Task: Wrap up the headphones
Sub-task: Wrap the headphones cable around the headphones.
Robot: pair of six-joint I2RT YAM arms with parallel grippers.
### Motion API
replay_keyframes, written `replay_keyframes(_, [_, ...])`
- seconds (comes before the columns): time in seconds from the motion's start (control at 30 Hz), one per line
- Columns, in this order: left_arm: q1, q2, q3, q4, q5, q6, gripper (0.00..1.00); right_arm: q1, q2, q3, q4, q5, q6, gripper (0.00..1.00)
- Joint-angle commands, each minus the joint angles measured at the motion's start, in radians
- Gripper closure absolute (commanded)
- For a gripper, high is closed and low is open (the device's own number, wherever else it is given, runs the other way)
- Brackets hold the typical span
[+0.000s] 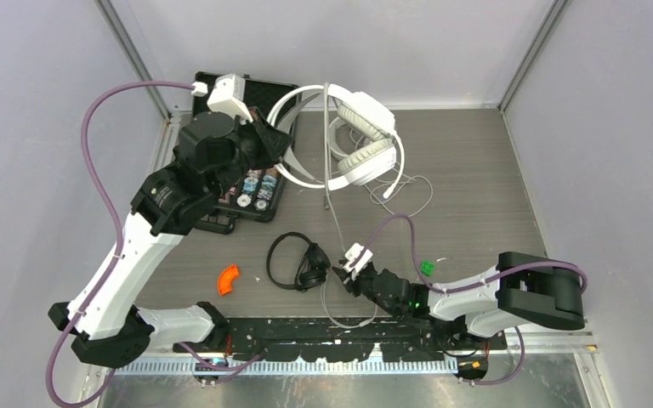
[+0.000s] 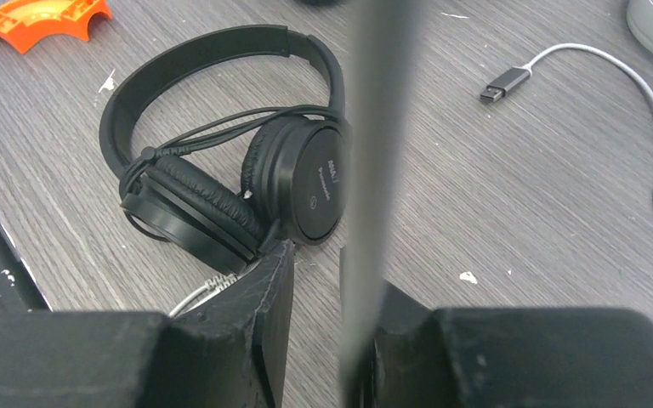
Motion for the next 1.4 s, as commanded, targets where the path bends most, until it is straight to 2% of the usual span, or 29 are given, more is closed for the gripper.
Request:
replay_keyframes(0.0, [0.003, -0.03, 0.074, 0.125, 0.039, -0.073, 1.0, 0.005, 0.006, -0.031, 0.13, 0.076, 0.087, 0.7])
replay_keyframes(0.1, [0.003, -0.041, 0.072, 0.127, 0.087, -0.096, 1.0, 0.005, 0.001, -0.055, 0.156, 0.114, 0.109, 0.77])
replay_keyframes(0.27, [0.003, -0.07, 0.062, 0.129, 0.217, -0.1, 1.0, 0.002, -0.057, -0.066, 0.158, 0.148, 0.104, 0.99])
replay_keyframes(0.43, [0.003, -0.103, 0.02, 0.139, 0.42, -0.039, 1.0, -0.038, -0.177, -0.037, 0.053, 0.117, 0.082, 1.0])
replay_keyframes(0.63, [0.003, -0.116, 0.012, 0.046, 0.635, 0.073, 1.0, -0.142, -0.384, 0.009, -0.154, -0.006, 0.106, 1.0])
replay_keyframes(0.8, [0.003, -0.116, 0.029, -0.106, 0.61, 0.199, 1.0, -0.266, -0.579, 0.037, -0.372, -0.093, 0.162, 1.0])
replay_keyframes(0.93, [0.003, -0.127, 0.008, -0.112, 0.633, 0.243, 1.0, -0.355, -0.668, 0.056, -0.473, -0.114, 0.174, 1.0])
replay_keyframes(1.07, [0.003, -0.113, 0.01, -0.132, 0.706, 0.354, 1.0, -0.386, -0.683, 0.117, -0.569, -0.143, 0.162, 1.0])
replay_keyframes(1.27, [0.004, -0.053, 0.085, -0.304, 0.624, 0.499, 1.0, -0.398, -0.684, 0.197, -0.658, -0.14, 0.153, 1.0])
replay_keyframes(1.37, [0.003, -0.04, 0.092, -0.339, 0.602, 0.568, 1.0, -0.402, -0.686, 0.236, -0.703, -0.148, 0.161, 1.0])
